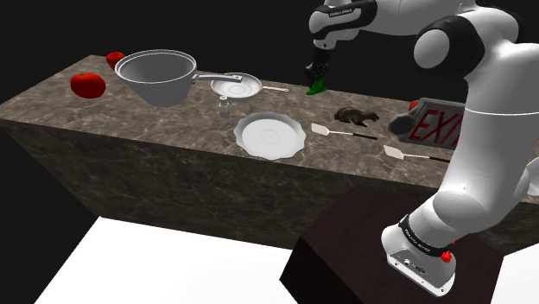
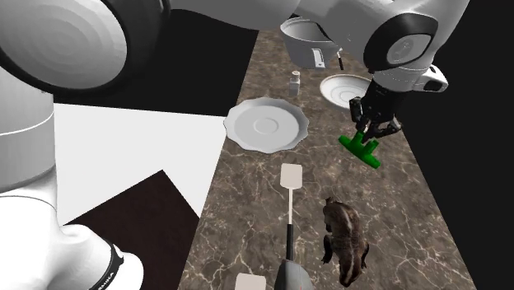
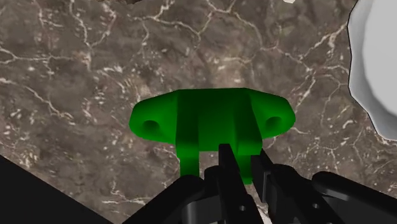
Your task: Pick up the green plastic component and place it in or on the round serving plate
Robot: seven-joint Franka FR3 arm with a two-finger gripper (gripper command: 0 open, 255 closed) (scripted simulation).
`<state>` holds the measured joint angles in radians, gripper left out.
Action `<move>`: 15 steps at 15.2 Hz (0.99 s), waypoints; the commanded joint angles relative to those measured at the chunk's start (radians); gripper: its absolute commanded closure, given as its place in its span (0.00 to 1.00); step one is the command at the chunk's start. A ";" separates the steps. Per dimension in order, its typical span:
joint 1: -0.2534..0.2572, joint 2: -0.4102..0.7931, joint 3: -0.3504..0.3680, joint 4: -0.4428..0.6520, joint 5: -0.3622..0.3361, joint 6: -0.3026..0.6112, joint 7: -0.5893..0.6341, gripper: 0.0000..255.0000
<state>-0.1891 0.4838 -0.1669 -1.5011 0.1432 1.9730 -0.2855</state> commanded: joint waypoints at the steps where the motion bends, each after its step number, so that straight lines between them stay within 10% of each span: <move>1: 0.029 -0.042 0.005 -0.059 -0.008 0.019 0.032 1.00; 15: 0.238 -0.268 0.088 -0.365 -0.063 0.121 0.325 1.00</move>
<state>0.0339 0.2349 -0.0866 -1.8433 0.0844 2.0884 0.0155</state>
